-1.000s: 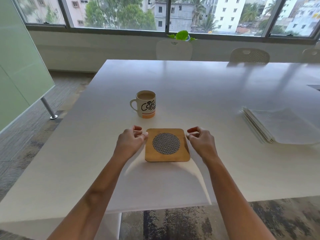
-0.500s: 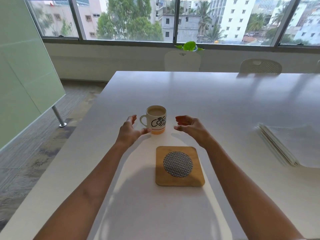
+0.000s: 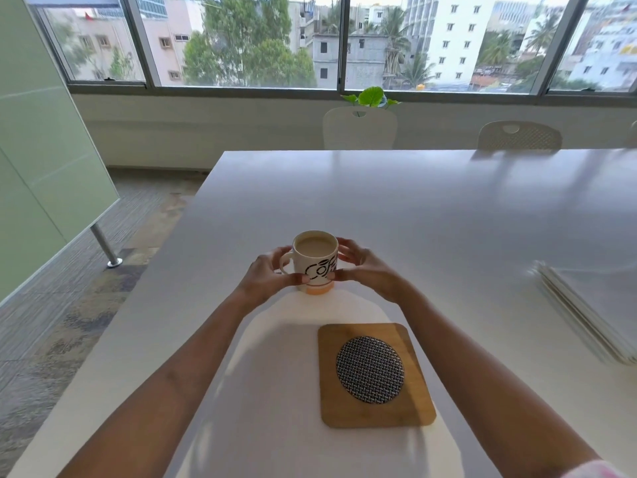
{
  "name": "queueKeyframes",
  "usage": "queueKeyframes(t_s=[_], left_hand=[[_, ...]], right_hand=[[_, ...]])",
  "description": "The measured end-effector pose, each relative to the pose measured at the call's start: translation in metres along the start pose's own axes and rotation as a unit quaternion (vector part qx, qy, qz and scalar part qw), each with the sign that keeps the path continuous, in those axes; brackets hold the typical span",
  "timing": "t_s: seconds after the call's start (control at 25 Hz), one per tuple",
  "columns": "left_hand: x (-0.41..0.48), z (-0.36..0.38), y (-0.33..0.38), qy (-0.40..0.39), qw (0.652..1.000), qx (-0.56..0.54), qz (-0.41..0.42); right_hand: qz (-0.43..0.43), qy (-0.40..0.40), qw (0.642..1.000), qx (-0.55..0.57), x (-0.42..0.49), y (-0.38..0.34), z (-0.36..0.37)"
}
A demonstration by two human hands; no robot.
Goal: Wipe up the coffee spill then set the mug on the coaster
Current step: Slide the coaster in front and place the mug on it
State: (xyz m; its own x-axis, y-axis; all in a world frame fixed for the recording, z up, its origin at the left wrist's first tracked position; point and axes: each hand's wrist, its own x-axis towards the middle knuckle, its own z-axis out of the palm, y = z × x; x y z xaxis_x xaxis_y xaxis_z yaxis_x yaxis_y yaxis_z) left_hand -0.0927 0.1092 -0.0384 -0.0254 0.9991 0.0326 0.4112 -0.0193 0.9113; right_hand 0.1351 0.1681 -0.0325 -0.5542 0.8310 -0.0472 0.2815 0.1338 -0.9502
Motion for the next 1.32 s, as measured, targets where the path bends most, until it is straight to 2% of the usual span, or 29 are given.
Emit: queueKeyframes(t_s=[0.24,0.48,0.68,1.12,1.32], left_hand=[[0.014,0.001,-0.005,-0.032,0.997,-0.071,0.016],[0.02,0.002,-0.014,-0.024,0.996,-0.073,0.036],[0.026,0.003,-0.014,-0.015,0.996,-0.066,0.055],[0.027,-0.014,0.027,-0.074,0.987,-0.089,0.111],[0.012,-0.013,0.05,-0.11,0.982,-0.081,0.13]], right_hand=[[-0.019,-0.041,0.998,0.043,0.018,0.004,0.002],[-0.02,-0.05,0.996,0.068,0.024,0.009,0.003],[-0.033,-0.039,0.998,0.048,0.023,0.002,-0.001],[-0.089,0.028,0.996,-0.012,0.003,-0.045,-0.013],[-0.082,0.058,0.993,-0.066,-0.023,-0.06,-0.02]])
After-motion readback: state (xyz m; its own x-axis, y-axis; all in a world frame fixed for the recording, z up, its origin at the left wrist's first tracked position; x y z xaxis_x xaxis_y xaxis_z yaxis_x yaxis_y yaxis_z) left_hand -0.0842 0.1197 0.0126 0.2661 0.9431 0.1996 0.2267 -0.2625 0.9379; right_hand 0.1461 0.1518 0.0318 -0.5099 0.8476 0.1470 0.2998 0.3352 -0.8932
